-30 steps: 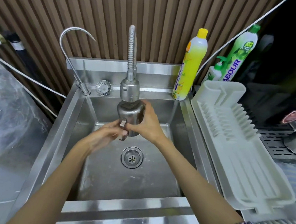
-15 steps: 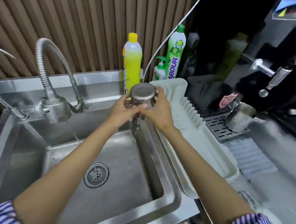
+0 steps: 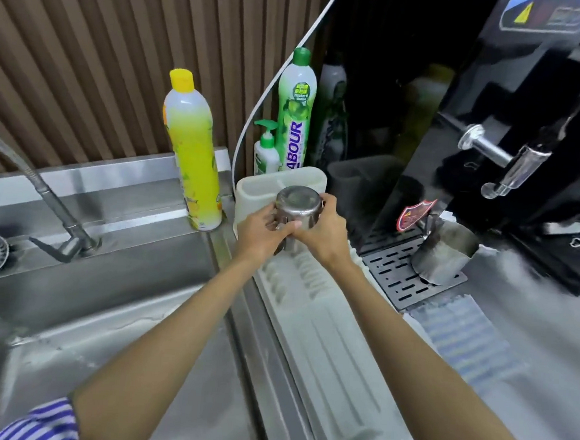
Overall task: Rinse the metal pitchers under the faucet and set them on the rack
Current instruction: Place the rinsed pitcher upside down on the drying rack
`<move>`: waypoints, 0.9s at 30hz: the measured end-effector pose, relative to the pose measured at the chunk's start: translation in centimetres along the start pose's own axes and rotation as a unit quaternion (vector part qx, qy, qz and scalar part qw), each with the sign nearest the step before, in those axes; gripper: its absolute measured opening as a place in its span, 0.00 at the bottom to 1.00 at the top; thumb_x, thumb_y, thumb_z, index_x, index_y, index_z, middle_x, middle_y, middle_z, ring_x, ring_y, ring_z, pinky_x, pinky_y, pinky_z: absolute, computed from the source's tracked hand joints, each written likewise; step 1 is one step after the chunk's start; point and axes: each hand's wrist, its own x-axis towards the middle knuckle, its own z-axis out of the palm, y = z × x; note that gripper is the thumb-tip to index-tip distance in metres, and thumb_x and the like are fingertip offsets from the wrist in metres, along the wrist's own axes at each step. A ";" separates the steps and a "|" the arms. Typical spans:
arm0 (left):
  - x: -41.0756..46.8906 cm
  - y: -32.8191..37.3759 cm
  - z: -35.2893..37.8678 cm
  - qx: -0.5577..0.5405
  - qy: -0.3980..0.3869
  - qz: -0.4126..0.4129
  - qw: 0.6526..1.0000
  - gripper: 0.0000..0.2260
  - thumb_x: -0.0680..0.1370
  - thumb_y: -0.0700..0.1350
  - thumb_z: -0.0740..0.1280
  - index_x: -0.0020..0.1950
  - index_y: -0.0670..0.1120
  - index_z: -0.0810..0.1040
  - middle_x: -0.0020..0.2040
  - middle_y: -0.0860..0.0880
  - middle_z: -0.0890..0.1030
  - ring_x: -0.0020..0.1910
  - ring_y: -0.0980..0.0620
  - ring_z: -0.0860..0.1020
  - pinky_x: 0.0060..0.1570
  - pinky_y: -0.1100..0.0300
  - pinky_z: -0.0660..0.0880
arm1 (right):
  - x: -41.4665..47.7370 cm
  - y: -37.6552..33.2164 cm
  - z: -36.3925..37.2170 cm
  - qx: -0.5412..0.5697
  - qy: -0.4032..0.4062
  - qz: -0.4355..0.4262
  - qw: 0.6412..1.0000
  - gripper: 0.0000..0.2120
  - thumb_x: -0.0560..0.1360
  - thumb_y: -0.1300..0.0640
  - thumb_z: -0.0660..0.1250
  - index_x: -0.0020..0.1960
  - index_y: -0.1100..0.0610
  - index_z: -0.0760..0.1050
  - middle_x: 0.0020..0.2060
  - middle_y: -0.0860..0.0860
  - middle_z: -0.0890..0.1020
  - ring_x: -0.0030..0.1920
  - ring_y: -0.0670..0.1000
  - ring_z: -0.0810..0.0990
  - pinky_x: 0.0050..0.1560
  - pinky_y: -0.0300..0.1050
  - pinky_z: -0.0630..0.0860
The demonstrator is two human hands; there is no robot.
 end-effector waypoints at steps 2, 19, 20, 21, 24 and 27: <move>0.3 -0.7 0.6 0.005 -0.008 0.002 1.000 0.20 0.71 0.43 0.73 0.62 0.47 0.77 0.48 0.55 0.79 0.44 0.64 0.76 0.40 0.83 0.69 | 0.3 1.0 0.2 0.005 -0.009 0.007 1.000 0.33 0.63 0.55 0.77 0.63 0.58 0.64 0.48 0.49 0.76 0.45 0.48 0.75 0.45 0.41 0.71; -0.1 -1.5 2.3 0.217 -0.065 0.002 0.974 0.19 0.74 0.50 0.70 0.61 0.43 0.75 0.50 0.47 0.81 0.53 0.46 0.78 0.46 0.65 0.68 | -0.3 4.4 1.3 0.033 -0.019 0.041 0.998 0.40 0.64 0.60 0.75 0.69 0.58 0.57 0.63 0.57 0.73 0.61 0.57 0.73 0.59 0.48 0.72; -0.3 -1.4 2.3 0.224 -0.064 -0.002 0.972 0.19 0.74 0.50 0.69 0.61 0.43 0.74 0.48 0.47 0.80 0.53 0.45 0.78 0.44 0.66 0.66 | -0.4 4.4 1.2 0.036 -0.024 0.046 0.998 0.41 0.64 0.61 0.75 0.69 0.58 0.56 0.63 0.57 0.73 0.61 0.57 0.73 0.59 0.47 0.72; -0.6 -1.2 2.3 0.228 -0.061 -0.003 0.972 0.21 0.74 0.51 0.69 0.63 0.43 0.73 0.48 0.47 0.80 0.54 0.45 0.77 0.44 0.65 0.65 | -0.5 4.3 1.2 0.039 -0.031 0.052 0.997 0.42 0.64 0.61 0.75 0.70 0.58 0.55 0.63 0.57 0.72 0.62 0.57 0.73 0.59 0.46 0.71; -1.5 -0.2 2.7 0.208 -0.033 0.026 0.977 0.26 0.72 0.49 0.72 0.66 0.44 0.69 0.58 0.45 0.79 0.59 0.44 0.75 0.47 0.67 0.65 | -0.8 3.6 0.1 0.035 -0.060 0.086 0.994 0.49 0.64 0.60 0.75 0.74 0.55 0.48 0.67 0.59 0.67 0.66 0.57 0.68 0.63 0.48 0.67; -2.4 1.8 3.6 0.177 0.003 0.062 0.982 0.31 0.73 0.47 0.71 0.72 0.42 0.63 0.70 0.44 0.70 0.69 0.46 0.68 0.63 0.63 0.63 | -0.8 2.6 -2.4 0.002 -0.102 0.096 0.990 0.49 0.67 0.61 0.75 0.75 0.56 0.45 0.71 0.60 0.61 0.71 0.59 0.63 0.67 0.50 0.63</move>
